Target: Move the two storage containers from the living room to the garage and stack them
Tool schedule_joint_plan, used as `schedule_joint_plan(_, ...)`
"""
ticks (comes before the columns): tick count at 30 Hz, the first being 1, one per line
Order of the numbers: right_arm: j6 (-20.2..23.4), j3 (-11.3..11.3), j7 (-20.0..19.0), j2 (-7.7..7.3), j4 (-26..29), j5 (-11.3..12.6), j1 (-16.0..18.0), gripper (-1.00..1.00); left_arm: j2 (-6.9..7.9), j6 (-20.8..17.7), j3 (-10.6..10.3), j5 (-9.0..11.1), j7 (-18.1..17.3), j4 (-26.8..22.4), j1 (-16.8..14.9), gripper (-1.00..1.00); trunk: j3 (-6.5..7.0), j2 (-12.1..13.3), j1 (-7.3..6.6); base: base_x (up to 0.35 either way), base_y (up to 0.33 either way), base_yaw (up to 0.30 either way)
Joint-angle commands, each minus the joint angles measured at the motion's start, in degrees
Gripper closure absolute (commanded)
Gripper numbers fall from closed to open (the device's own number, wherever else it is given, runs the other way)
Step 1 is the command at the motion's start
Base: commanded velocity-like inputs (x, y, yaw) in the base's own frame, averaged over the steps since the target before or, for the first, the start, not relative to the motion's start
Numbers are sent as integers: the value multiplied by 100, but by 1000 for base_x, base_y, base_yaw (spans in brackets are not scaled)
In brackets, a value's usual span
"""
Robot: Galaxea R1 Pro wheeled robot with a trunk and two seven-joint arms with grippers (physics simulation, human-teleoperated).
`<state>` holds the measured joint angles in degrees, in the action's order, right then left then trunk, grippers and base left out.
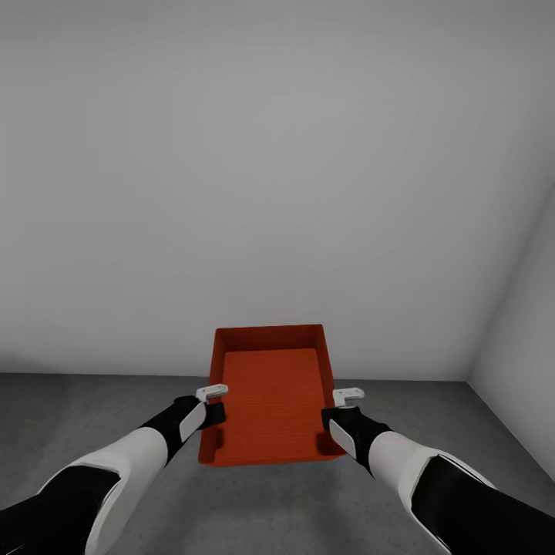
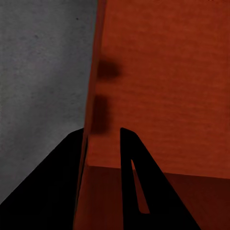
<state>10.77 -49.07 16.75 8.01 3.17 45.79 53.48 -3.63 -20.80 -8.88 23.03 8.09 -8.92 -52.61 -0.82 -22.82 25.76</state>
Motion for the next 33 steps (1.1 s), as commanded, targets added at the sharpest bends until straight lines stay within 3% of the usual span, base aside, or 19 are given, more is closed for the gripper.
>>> schedule_joint_plan(1, 23, -82, 12, 33, -15, 59, 5, 100, -1, -29, -14, 28, 4, -46, -4, 100, -8, -10, 3, 0, 0, 0)
schedule_joint_plan(10, 22, 43, 3, 22, -9, -35, 5, 100, 95, -54, -1655, 1729, 248, -210, -4, 100, -8, -10, 3, 0, 0, 0)
schedule_joint_plan(14, 22, -128, -14, 23, -9, 154, 5, 100, 134, -55, -2295, 2397, 353, -214, -4, 100, -8, -10, 3, 0, 0, 0)
schedule_joint_plan(20, 22, -693, -73, -42, -9, 728, 5, 100, 136, -56, -2806, 2920, 472, -215, -3, 100, -8, -10, 3, 0, 0, 0)
schedule_joint_plan(29, 68, -1584, -14, -38, -9, 1619, 5, 100, 207, -56, -3316, 3462, 469, -216, -4, 100, -40, -10, 3, 0, 0, 0)
schedule_joint_plan(30, 22, -122, -14, 17, -9, 97, 5, 100, 2, -56, 960, -1011, -176, -218, -4, 100, -48, -10, 3, 0, 0, 0)
schedule_joint_plan(33, 22, -124, -14, 17, -9, 97, 5, 100, 2, -56, 962, -1011, -173, -216, -4, 100, -75, -10, 3, 0, 0, 0)
